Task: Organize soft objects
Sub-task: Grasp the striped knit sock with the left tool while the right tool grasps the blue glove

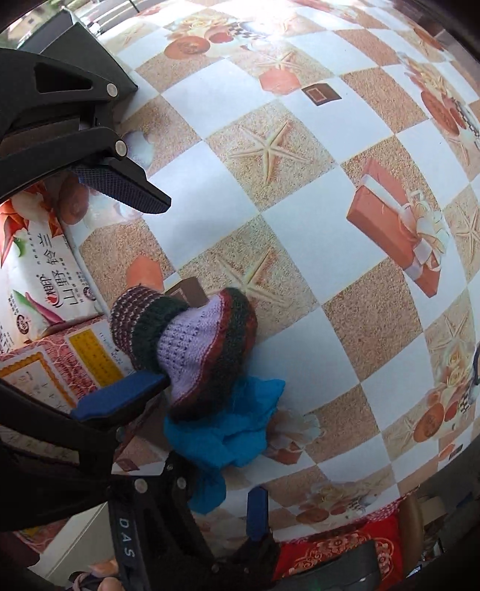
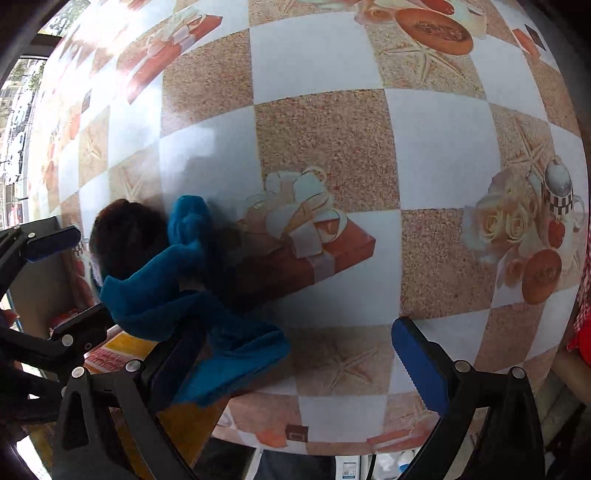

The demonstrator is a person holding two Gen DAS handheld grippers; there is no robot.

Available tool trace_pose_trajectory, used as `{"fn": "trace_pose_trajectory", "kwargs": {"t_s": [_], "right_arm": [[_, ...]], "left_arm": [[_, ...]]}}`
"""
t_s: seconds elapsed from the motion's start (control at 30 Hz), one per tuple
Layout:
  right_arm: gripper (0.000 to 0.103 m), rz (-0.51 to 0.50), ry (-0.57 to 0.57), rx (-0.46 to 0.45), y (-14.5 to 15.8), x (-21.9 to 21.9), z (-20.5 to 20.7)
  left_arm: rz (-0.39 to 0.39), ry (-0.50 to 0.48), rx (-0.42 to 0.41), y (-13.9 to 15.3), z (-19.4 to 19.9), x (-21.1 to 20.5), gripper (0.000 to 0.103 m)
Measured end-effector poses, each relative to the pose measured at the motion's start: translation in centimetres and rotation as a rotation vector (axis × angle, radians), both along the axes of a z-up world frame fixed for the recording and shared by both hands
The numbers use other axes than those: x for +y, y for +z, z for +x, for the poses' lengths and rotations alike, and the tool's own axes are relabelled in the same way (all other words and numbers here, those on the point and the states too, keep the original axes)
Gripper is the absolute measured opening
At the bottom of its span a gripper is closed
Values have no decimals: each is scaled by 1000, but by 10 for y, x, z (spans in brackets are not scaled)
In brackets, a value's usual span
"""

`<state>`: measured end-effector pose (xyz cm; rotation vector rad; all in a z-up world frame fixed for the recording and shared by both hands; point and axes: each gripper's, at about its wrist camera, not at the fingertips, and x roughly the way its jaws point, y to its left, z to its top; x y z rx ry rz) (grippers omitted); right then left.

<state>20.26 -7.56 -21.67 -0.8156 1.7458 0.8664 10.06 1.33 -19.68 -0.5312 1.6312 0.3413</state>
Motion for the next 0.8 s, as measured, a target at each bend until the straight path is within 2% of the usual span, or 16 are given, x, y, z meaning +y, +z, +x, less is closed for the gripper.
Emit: {"fn": "trace_pose_trajectory", "kwargs": {"t_s": [0.07, 0.1, 0.17, 0.23, 0.3, 0.37, 0.47, 0.57, 0.67, 0.8], "right_arm": [[102, 5, 16, -68, 2, 0, 6], [102, -1, 20, -117, 4, 0, 12], [102, -9, -9, -185, 7, -3, 32], [102, 2, -76, -213, 14, -9, 56], [102, 47, -131, -189, 26, -16, 72], [102, 95, -137, -152, 36, -19, 74], [102, 147, -86, -112, 44, -17, 59], [102, 145, -11, -99, 36, -5, 35], [102, 139, 45, -117, 24, 5, 18], [103, 99, 85, -166, 8, 24, 7]], "left_arm": [[111, 32, 6, 3, 1, 5, 101], [164, 55, 11, 5, 0, 9, 102], [190, 119, 8, 9, -4, 22, 103], [183, 182, -21, 18, -11, 34, 102], [153, 228, -73, 29, -18, 42, 102], [125, 244, -88, 32, -20, 43, 102], [118, 235, -74, 27, -17, 38, 102], [91, 237, -61, 15, -10, 31, 102], [121, 232, -15, 2, -2, 30, 102], [63, 291, 15, -17, -7, 40, 102]]}}
